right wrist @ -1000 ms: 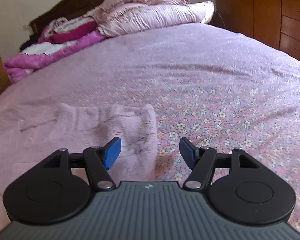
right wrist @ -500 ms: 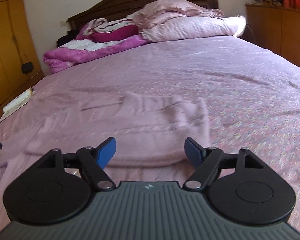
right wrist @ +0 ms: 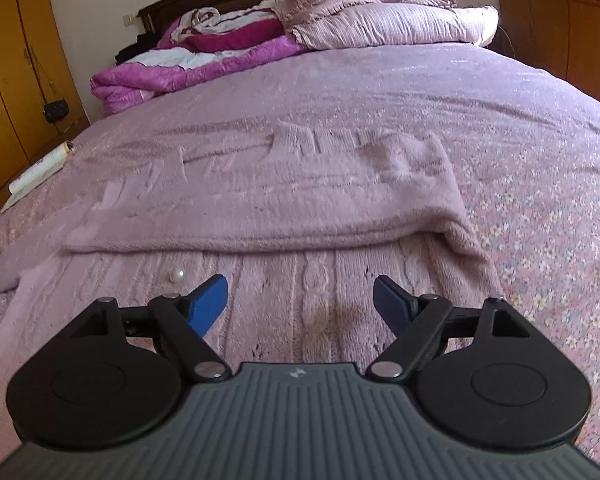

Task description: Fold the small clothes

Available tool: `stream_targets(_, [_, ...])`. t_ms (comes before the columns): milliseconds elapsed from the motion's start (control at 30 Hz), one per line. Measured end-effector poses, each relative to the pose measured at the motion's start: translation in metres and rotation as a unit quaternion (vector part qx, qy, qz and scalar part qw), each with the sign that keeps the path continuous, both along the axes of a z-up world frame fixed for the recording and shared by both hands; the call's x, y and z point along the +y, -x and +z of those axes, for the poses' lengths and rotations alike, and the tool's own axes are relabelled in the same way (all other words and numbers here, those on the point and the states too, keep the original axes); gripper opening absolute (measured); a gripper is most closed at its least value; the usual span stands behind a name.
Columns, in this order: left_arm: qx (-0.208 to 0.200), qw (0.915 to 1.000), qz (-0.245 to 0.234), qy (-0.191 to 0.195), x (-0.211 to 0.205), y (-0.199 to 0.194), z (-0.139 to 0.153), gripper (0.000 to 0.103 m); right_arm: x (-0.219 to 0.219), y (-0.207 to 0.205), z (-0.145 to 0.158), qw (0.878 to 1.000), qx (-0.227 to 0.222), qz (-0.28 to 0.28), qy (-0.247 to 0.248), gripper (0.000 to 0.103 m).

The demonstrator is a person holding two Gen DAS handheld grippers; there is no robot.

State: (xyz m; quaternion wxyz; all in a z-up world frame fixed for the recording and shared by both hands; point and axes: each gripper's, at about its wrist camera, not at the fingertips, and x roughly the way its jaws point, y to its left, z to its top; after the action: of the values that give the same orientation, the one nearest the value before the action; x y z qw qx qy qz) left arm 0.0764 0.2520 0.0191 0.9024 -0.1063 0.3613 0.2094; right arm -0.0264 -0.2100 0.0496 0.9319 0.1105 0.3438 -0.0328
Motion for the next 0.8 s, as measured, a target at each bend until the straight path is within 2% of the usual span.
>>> stream_targets(300, [-0.001,0.9998,0.02,0.003,0.002,0.001,-0.001,0.071,0.0,-0.004,-0.019,1.0,0.018,-0.004,0.015,0.086])
stream_targets(433, [-0.029,0.9968,0.063,0.039,0.011,0.013,0.003,0.071,0.003,-0.004,-0.021,0.999,0.017,0.002,0.031,0.087])
stream_targets(533, [-0.035,0.9947,0.076,0.061,0.02,0.011,0.0,0.07,0.003,-0.005,-0.022,0.999,0.016,0.003,0.027,0.09])
stream_targets(667, [-0.036,0.9942,0.087,0.053,0.022,0.003,-0.003,0.07,0.006,-0.006,-0.023,0.999,0.014,0.003,0.031,0.092])
stream_targets(800, [-0.041,0.9935,0.095,0.047,0.015,0.017,0.005,0.07,0.005,-0.005,-0.023,1.0,0.013,0.003,0.027,0.092])
